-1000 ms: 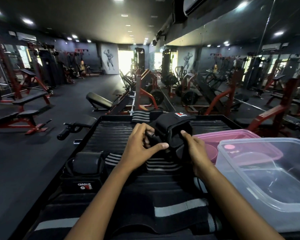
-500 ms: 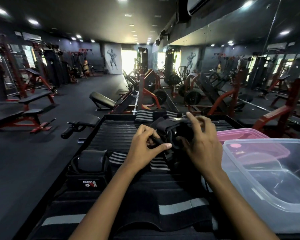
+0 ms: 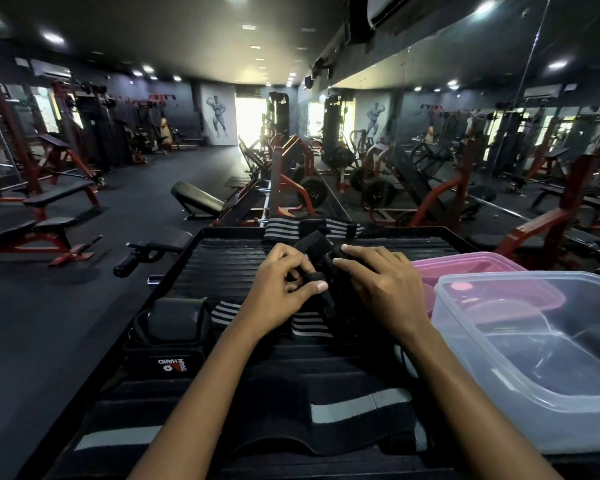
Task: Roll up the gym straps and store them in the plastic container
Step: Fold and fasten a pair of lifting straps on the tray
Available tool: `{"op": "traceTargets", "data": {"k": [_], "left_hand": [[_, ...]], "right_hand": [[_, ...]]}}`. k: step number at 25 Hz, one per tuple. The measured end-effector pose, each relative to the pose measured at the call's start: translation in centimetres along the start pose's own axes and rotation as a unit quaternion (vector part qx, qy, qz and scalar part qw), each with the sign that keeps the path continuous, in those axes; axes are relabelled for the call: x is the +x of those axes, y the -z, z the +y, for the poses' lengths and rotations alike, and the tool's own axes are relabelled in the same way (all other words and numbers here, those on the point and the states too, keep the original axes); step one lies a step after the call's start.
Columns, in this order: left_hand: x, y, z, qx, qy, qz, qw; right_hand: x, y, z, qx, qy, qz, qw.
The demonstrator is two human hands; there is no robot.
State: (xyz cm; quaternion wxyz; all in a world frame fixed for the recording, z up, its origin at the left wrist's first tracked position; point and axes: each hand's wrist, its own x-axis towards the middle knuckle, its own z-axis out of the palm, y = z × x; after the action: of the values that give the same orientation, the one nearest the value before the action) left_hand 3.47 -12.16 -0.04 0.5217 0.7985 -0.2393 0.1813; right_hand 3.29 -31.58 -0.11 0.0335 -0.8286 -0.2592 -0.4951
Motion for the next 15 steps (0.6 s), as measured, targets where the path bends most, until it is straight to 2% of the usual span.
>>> {"op": "traceTargets", "data": {"k": [4, 11, 15], "left_hand": [[0.13, 0.54, 0.19, -0.033, 0.025, -0.004, 0.999], [0.48, 0.73, 0.48, -0.036, 0.011, -0.019, 0.999], [0.51, 1.13, 0.49, 0.010, -0.009, -0.021, 1.000]], "right_hand": [[0.16, 0.04, -0.36, 0.016, -0.025, 0.018, 0.999], [0.00, -0.06, -0.69, 0.030, -0.075, 0.029, 0.996], [0.03, -0.31, -0.67, 0.045, -0.100, 0.043, 0.993]]}}
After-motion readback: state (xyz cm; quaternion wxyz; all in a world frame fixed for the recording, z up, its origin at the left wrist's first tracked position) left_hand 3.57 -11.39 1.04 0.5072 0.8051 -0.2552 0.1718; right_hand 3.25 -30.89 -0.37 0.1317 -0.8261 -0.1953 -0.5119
